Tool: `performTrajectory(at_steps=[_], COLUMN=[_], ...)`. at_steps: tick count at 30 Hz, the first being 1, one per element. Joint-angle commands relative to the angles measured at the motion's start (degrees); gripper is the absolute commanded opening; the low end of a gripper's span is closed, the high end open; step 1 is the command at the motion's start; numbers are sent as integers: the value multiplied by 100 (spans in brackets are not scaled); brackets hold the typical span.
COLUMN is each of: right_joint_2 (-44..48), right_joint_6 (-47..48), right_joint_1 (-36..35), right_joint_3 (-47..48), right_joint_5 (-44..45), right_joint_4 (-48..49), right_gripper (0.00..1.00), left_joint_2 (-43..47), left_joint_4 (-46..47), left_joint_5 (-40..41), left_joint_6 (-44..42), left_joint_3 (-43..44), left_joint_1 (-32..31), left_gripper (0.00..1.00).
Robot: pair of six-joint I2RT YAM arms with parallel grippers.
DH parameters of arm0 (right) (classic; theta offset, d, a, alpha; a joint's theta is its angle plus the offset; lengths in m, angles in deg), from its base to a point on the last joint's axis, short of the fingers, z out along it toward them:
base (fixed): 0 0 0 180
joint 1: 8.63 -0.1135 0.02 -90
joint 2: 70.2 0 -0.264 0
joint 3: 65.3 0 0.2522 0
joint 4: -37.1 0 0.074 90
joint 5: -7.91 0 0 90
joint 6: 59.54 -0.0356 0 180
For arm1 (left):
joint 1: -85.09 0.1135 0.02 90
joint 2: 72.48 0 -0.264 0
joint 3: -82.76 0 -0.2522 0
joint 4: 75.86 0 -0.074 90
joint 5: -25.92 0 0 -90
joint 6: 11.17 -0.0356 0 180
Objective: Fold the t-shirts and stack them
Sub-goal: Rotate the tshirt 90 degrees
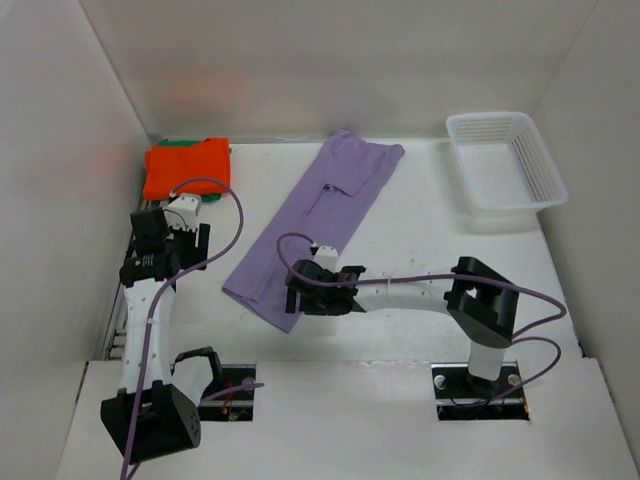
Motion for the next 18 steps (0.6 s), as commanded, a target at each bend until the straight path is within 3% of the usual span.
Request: performTrajectory(at_steps=[1, 10, 18], right_joint_2=[-146, -638, -823], right_joint_6=[-1053, -2047, -3268], right_joint_1=[-132, -273, -291], right_joint_3=[236, 148, -836], right_joint_5=[96, -343, -1196], right_joint_4=[186, 467, 1986], right_gripper=[84, 72, 35], left_joint_2=[296, 841, 1000], left_joint_4=[-221, -688, -951], left_joint_5=[-267, -495, -688], left_joint_6=[254, 299, 237], left_joint_3=[-31, 101, 66], left_joint_1=[-68, 63, -7], left_gripper=[65, 65, 66])
